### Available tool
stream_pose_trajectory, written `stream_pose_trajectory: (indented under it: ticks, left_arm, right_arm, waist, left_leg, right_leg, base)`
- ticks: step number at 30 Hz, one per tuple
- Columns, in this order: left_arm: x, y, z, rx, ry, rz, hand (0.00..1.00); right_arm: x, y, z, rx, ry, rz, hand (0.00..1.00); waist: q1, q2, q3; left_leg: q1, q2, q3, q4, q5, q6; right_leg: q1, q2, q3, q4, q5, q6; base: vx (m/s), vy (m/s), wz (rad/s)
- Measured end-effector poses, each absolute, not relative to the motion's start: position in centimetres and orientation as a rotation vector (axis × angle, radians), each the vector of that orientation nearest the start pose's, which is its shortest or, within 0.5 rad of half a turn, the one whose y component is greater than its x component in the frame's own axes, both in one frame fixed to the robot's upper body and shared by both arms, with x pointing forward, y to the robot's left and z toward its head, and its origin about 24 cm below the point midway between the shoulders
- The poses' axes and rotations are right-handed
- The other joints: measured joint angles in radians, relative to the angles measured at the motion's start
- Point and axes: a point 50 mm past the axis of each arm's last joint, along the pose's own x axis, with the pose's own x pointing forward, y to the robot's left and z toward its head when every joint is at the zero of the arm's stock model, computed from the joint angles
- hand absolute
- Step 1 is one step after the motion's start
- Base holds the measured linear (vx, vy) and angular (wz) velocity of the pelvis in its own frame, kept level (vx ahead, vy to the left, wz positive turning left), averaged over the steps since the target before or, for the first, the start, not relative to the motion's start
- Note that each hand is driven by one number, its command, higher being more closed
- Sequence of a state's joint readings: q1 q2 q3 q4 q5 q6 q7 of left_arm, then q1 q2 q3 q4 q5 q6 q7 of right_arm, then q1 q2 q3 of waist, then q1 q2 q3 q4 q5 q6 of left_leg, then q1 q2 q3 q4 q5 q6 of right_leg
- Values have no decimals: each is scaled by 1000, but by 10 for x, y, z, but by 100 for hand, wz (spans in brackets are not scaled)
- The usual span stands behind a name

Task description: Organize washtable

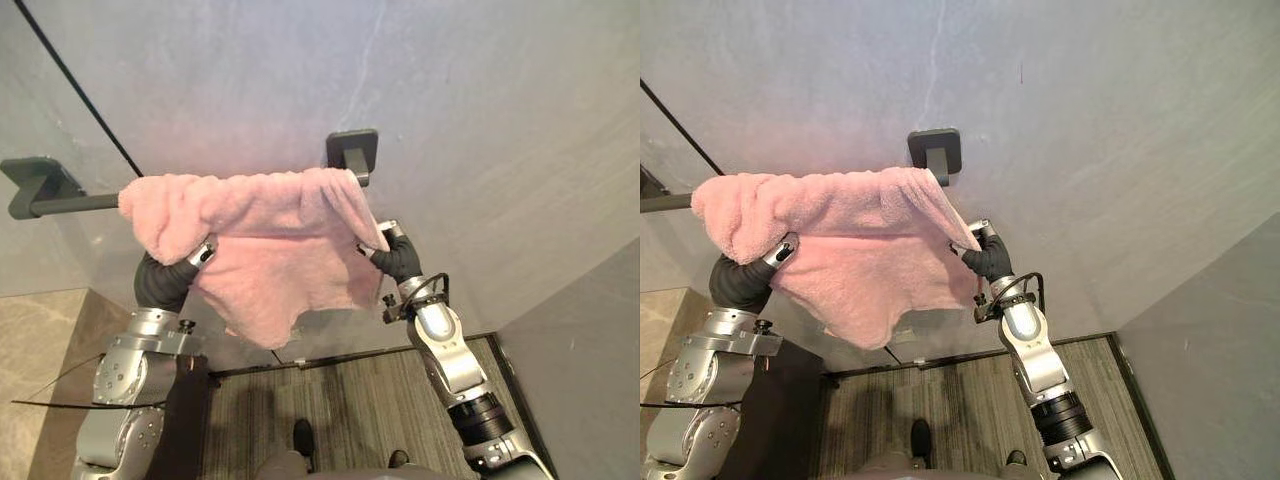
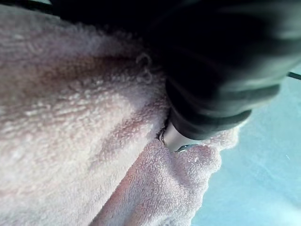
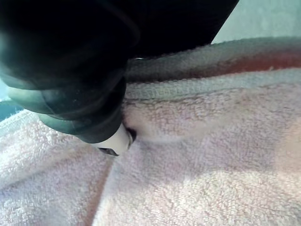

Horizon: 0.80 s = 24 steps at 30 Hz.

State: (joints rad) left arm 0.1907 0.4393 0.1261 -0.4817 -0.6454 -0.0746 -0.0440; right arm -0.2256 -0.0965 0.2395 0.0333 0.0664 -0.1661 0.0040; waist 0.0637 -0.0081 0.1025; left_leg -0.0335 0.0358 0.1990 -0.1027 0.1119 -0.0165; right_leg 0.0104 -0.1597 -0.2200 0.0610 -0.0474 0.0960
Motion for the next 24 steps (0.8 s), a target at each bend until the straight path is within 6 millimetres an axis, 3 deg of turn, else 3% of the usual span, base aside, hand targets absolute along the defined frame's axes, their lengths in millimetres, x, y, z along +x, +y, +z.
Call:
stream_pose_trajectory:
  ticks: [8, 19, 20, 24]
  left_arm:
    - [208, 215, 136, -79, -393, -36, 100]
    - [205, 220, 126, -36, -389, 98, 100]
    - [205, 220, 125, -43, -388, 101, 0]
    - [205, 221, 121, -72, -376, 127, 0]
  right_arm:
    - [280, -95, 93, -48, -298, 300, 100]
    - [279, -85, 87, -39, -268, 337, 100]
    - [279, -85, 86, -39, -264, 334, 0]
    - [281, -91, 81, -37, -235, 303, 0]
  waist:
    - [4, -17, -16]
    - [2, -15, -25]
    - [2, -16, -25]
    - [1, -18, -32]
  left_leg:
    - [4, -1, 2, 0, 0, 0]
    - [8, -1, 2, -1, 1, -1]
    - [8, -1, 1, -1, 1, -1]
    - [8, -1, -2, -1, 2, -1]
  right_leg:
    - [4, 0, -1, -11, 3, 0]
    - [6, 0, -2, -12, 6, 3]
    - [7, 0, -2, -13, 6, 3]
    - [10, 0, -3, -13, 6, 3]
  base:
    - [0, 0, 0]
    - [-2, 2, 0]
    - [0, 0, 0]
    - [4, 3, 1]
